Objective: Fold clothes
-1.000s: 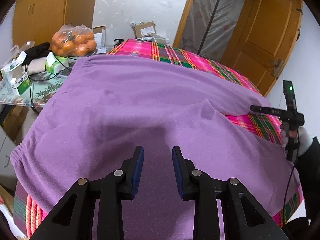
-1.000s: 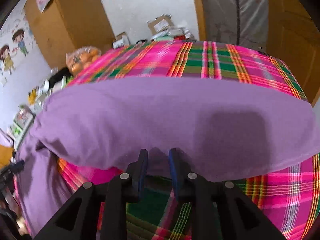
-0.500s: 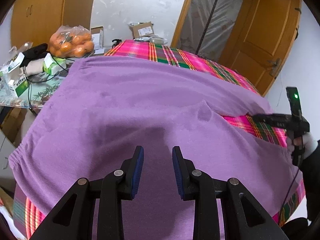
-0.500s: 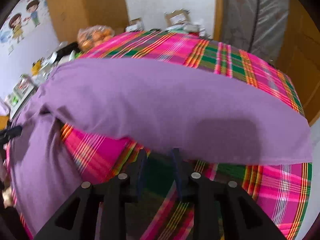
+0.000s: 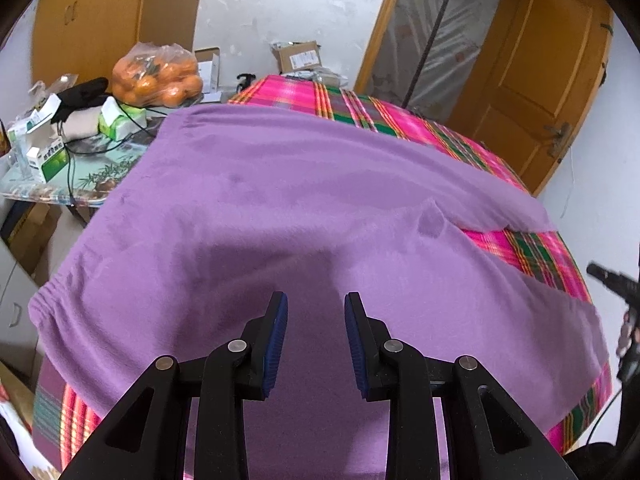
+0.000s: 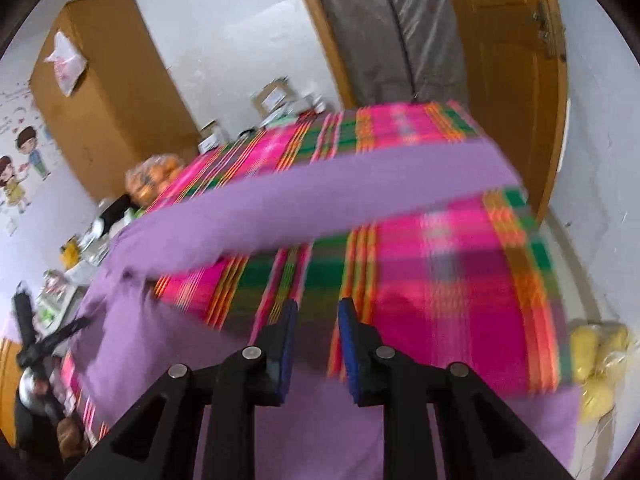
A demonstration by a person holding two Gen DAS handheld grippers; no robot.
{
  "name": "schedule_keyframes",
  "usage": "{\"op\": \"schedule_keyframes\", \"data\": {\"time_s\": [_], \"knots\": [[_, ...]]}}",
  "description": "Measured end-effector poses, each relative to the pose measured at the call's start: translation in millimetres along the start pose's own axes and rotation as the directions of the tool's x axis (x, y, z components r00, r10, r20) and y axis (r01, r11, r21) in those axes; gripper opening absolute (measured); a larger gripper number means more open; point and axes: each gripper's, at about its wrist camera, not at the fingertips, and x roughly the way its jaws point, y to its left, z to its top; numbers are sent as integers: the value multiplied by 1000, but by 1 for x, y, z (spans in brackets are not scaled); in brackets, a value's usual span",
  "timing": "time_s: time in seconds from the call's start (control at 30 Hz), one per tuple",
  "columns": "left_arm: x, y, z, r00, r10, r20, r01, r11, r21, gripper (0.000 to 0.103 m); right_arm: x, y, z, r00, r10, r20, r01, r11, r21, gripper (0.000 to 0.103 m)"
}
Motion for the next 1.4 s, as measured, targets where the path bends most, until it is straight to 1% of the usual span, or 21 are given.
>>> {"op": "schedule_keyframes", "data": {"time_s": [0.1,0.2,0.23,0.3,0.37,0.4,0.43,0.5,0.57,0.6,0.67,0.73,0.77,0.8,0.83,0.93,1.0,1.07,1.2,1.3,1.4], "knots": [[2,-10,-2,1000,-21,-7,21,1000,18,31,12,26,-26,996,69,-50,-70,997,-23,23],[2,-23,-5,999,-43,-16,44,998,54,31,32,44,-37,992,88,-91,-92,995,-41,23],[2,-27,-6,999,-44,-17,45,997,65,31,35,44,-38,992,83,-96,-87,996,-37,19],[2,-30,-8,999,-43,-20,44,996,79,31,36,37,-37,994,67,-92,-69,997,-23,16],[4,-29,-10,999,-39,-28,41,996,79,31,30,20,-35,997,20,-68,-20,1000,7,15],[5,-28,-11,999,-36,-32,39,996,76,31,25,8,-35,998,-2,-55,4,999,37,9],[6,-26,-11,999,-33,-35,35,997,70,31,20,-6,-36,999,-22,-43,25,997,75,6],[8,-23,-12,999,-27,-41,30,998,60,31,5,-34,-37,998,-69,-13,70,983,167,6],[9,-22,-12,999,-26,-40,28,998,59,31,-9,-47,-40,993,-121,12,116,973,199,10],[8,-21,-12,999,-23,-39,26,998,59,31,-15,-50,-42,991,-129,23,122,971,206,11],[9,-19,-10,999,-12,-36,14,999,52,31,-20,-49,-45,994,-107,31,99,975,201,11],[9,-15,-8,999,-1,-34,3,999,42,31,-14,-47,-45,994,-106,17,101,976,193,11],[10,-12,-8,999,6,-33,-5,999,36,31,-10,-47,-44,994,-111,13,106,975,196,9],[10,-8,-7,999,14,-34,-13,1000,27,31,-6,-46,-44,993,-115,9,111,973,200,9],[8,-4,-7,999,25,-29,-24,999,21,31,-4,-44,-41,993,-117,7,113,973,200,12],[0,6,-4,998,62,6,-62,998,7,31,-3,-25,-31,996,-86,23,82,986,144,13],[-4,10,-2,996,81,26,-81,997,1,31,3,-5,-24,999,-41,30,38,995,87,13],[-8,15,-1,994,99,41,-99,995,-8,31,16,16,-20,1000,0,13,0,999,32,13],[-7,28,0,991,130,34,-129,991,-35,31,40,54,-16,998,62,-21,-63,997,-53,13],[-4,43,-3,987,158,11,-157,985,-65,31,55,72,-17,995,77,-62,-82,993,-89,15],[-6,56,-4,986,166,5,-165,983,-80,31,56,78,-11,995,86,-56,-92,990,-104,16]]}}
